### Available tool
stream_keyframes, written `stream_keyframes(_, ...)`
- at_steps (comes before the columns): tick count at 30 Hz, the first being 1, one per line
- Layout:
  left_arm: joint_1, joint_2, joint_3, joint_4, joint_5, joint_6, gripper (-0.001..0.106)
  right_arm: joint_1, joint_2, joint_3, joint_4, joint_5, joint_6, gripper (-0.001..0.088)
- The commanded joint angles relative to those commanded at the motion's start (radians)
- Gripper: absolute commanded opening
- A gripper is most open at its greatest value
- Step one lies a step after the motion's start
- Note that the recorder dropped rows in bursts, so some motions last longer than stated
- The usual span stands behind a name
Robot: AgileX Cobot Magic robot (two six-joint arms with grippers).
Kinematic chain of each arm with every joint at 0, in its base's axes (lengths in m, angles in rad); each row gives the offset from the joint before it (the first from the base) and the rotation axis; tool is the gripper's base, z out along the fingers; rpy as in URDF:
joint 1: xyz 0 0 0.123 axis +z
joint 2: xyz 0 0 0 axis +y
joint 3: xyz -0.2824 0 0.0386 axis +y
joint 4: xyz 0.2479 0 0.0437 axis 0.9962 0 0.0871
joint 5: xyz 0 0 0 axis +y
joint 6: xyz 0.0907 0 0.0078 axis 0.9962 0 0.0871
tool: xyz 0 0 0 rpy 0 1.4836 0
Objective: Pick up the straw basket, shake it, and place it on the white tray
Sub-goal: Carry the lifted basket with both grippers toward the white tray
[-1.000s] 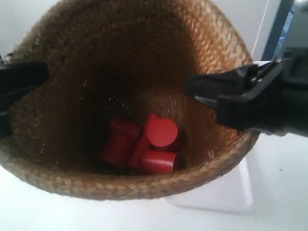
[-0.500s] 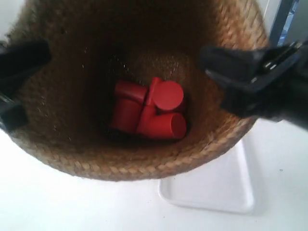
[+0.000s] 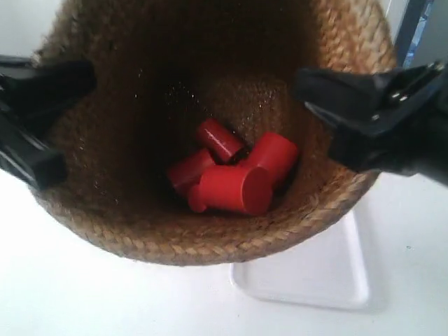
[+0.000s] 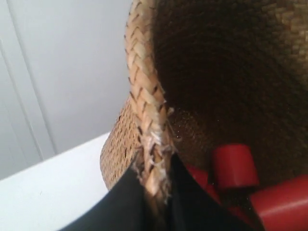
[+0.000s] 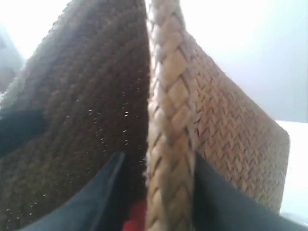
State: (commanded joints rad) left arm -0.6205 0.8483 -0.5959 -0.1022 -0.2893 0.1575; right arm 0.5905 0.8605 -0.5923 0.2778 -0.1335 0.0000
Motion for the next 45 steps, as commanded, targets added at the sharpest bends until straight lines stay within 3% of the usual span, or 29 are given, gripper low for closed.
stream_keyframes(1, -0.004, -0.058, -0.042, 0.000, 0.072, -0.030, 0.000, 0.014, -0.049, -0.057, -0.002, 0.128, 0.014, 0.0000)
stream_keyframes(4, -0.004, -0.149, -0.080, 0.000, 0.157, -0.027, 0.000, 0.033, -0.135, -0.120, 0.002, 0.249, 0.014, 0.0000)
stream_keyframes(6, -0.004, -0.118, -0.015, -0.002, 0.134, -0.030, 0.000, 0.038, -0.126, -0.052, -0.042, 0.133, -0.032, 0.0000)
stream_keyframes(8, 0.006, -0.026, 0.069, -0.005, 0.029, -0.025, 0.000, 0.026, -0.022, 0.023, -0.041, -0.017, -0.060, 0.0000)
stream_keyframes(9, 0.015, 0.005, 0.085, -0.005, -0.016, -0.027, 0.000, 0.016, 0.034, 0.037, -0.039, -0.030, -0.058, 0.0000)
stream_keyframes(12, 0.012, -0.036, 0.019, -0.005, -0.020, -0.105, 0.000, 0.027, 0.024, -0.038, -0.033, 0.141, 0.028, 0.0000)
stream_keyframes(15, 0.010, -0.125, -0.060, 0.000, 0.051, -0.083, 0.000, 0.052, -0.069, -0.110, -0.030, 0.284, 0.034, 0.0000)
stream_keyframes(17, 0.010, -0.101, -0.044, -0.007, 0.060, -0.094, 0.000, 0.067, -0.088, -0.077, -0.003, 0.198, 0.051, 0.0000)
stream_keyframes(20, 0.021, 0.026, 0.027, -0.003, 0.040, -0.051, 0.000, 0.052, 0.030, 0.028, -0.017, -0.030, 0.000, 0.0000)
stream_keyframes(23, 0.029, 0.025, -0.023, -0.009, 0.034, -0.097, 0.000, 0.041, 0.056, -0.014, 0.012, 0.040, 0.040, 0.0000)
stream_keyframes(27, 0.010, -0.104, -0.117, 0.000, 0.100, -0.105, 0.000, 0.097, -0.083, -0.096, 0.012, 0.216, 0.057, 0.0000)
stream_keyframes(29, 0.010, -0.111, -0.101, 0.000, 0.111, -0.083, 0.000, 0.107, -0.108, -0.076, -0.024, 0.161, 0.022, 0.0000)
stream_keyframes(32, 0.023, 0.006, -0.009, -0.002, 0.053, -0.036, 0.000, 0.066, -0.006, 0.016, -0.052, -0.026, -0.059, 0.0000)
stream_keyframes(35, 0.023, 0.045, -0.039, -0.002, 0.092, -0.070, 0.000, 0.037, 0.045, -0.030, 0.001, 0.052, -0.008, 0.0000)
stream_keyframes(37, 0.007, -0.023, -0.099, -0.002, 0.192, -0.113, 0.000, 0.057, -0.016, -0.095, 0.001, 0.173, 0.023, 0.0000)
stream_keyframes(39, 0.001, -0.073, -0.129, -0.002, 0.212, -0.116, 0.000, 0.076, -0.077, -0.126, -0.002, 0.223, 0.021, 0.0000)
stream_keyframes(41, 0.001, -0.089, -0.108, 0.002, 0.168, -0.080, 0.000, 0.080, -0.085, -0.103, -0.034, 0.178, -0.009, 0.0000)
stream_keyframes(43, 0.008, -0.021, -0.045, 0.002, 0.061, -0.037, 0.000, 0.055, -0.008, -0.026, -0.067, 0.051, -0.049, 0.0000)
stream_keyframes(45, 0.029, 0.047, -0.028, 0.002, 0.023, 0.015, 0.000, 0.020, 0.070, -0.008, -0.049, 0.041, -0.032, 0.0000)
